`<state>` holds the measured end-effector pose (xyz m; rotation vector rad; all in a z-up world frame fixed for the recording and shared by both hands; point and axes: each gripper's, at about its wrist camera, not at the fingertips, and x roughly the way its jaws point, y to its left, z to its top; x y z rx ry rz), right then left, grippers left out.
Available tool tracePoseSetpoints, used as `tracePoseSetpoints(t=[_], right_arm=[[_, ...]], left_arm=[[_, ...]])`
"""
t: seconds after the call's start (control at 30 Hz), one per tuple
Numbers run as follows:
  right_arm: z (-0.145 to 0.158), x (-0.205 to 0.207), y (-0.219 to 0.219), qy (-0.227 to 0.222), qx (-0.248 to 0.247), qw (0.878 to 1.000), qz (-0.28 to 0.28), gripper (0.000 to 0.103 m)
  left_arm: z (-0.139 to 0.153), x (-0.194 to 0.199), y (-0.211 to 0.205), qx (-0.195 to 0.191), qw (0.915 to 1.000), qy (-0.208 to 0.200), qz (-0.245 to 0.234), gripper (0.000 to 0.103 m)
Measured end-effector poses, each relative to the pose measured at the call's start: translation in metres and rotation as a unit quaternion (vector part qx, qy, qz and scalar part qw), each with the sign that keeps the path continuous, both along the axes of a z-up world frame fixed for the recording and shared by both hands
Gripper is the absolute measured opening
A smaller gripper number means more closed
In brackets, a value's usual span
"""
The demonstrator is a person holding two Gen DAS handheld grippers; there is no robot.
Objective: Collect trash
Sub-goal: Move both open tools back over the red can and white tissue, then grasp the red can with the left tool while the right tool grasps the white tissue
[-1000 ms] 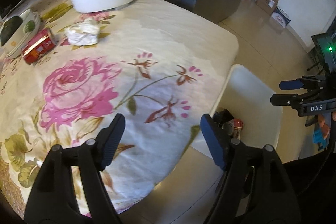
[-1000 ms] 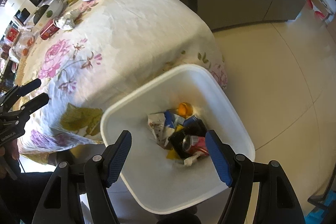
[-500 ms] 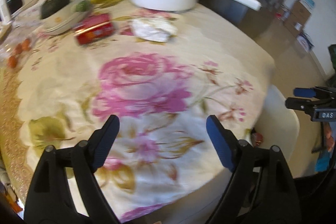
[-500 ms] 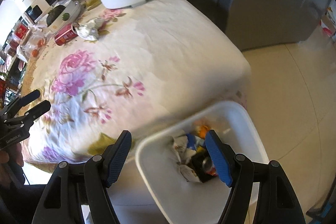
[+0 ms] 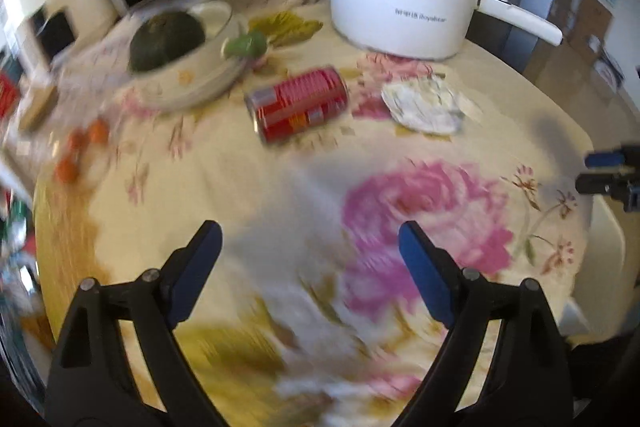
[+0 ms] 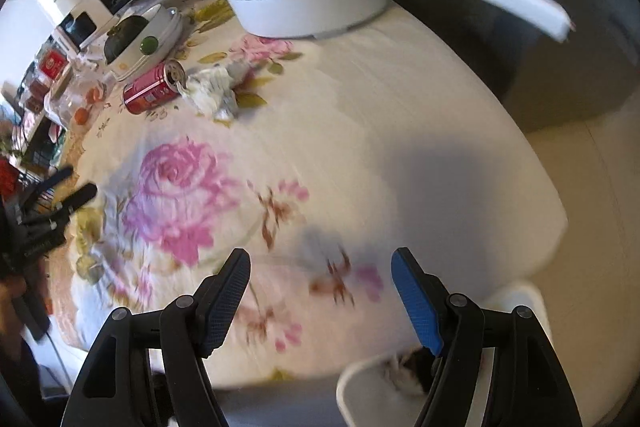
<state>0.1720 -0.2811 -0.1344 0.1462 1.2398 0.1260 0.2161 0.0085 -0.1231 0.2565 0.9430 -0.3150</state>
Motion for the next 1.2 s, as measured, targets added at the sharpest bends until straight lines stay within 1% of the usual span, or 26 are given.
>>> tracePoseSetpoints(t=[0.13, 0.23, 0.27, 0.37, 0.47, 0.53, 0.6, 0.67, 0.7, 0.8, 0.97, 1.1, 1.2], right_arm=[[-0.004, 0.035, 0.018, -0.028, -0.004, 0.999, 0.035, 0.074], [-0.007, 0.057, 0.029, -0.046, -0.002, 0.997, 0.057, 0.075], [-0.008, 0.063, 0.032, -0.052, -0.001, 0.997, 0.063, 0.075], [-0.012, 0.080, 0.042, -0.066, 0.005, 0.994, 0.083, 0.074], [-0.018, 0.093, 0.052, -0.073, 0.015, 0.992, 0.101, 0.074], [-0.023, 0.099, 0.058, -0.075, 0.020, 0.991, 0.113, 0.074], [-0.027, 0.103, 0.063, -0.076, 0.020, 0.990, 0.121, 0.074], [-0.032, 0.109, 0.068, -0.075, 0.022, 0.989, 0.126, 0.074], [-0.035, 0.112, 0.070, -0.074, 0.024, 0.989, 0.127, 0.074], [-0.040, 0.117, 0.073, -0.075, 0.027, 0.989, 0.125, 0.074], [-0.048, 0.129, 0.085, -0.081, 0.043, 0.989, 0.116, 0.074], [-0.051, 0.137, 0.094, -0.091, 0.057, 0.988, 0.106, 0.074], [-0.053, 0.140, 0.099, -0.101, 0.072, 0.987, 0.106, 0.071]], left_arm=[[0.001, 0.038, -0.005, 0.012, 0.9979, -0.016, -0.062, 0.090], [-0.001, 0.064, -0.015, 0.031, 0.9931, -0.031, -0.109, 0.090], [-0.001, 0.070, -0.017, 0.036, 0.9919, -0.033, -0.117, 0.089], [-0.008, 0.093, -0.026, 0.052, 0.9873, -0.028, -0.148, 0.085], [-0.019, 0.111, -0.036, 0.059, 0.9812, -0.007, -0.183, 0.081], [-0.027, 0.118, -0.041, 0.069, 0.9773, 0.004, -0.200, 0.078], [-0.032, 0.125, -0.045, 0.078, 0.9746, 0.007, -0.210, 0.078], [-0.036, 0.133, -0.047, 0.074, 0.9751, 0.019, -0.208, 0.076], [-0.038, 0.135, -0.047, 0.074, 0.9753, 0.025, -0.207, 0.073], [-0.044, 0.140, -0.049, 0.074, 0.9759, 0.039, -0.202, 0.058], [-0.047, 0.142, -0.044, 0.039, 0.9844, 0.040, -0.167, 0.057], [-0.046, 0.135, -0.036, 0.006, 0.9903, 0.037, -0.134, 0.057], [-0.045, 0.126, -0.027, -0.013, 0.9934, 0.033, -0.109, 0.057]])
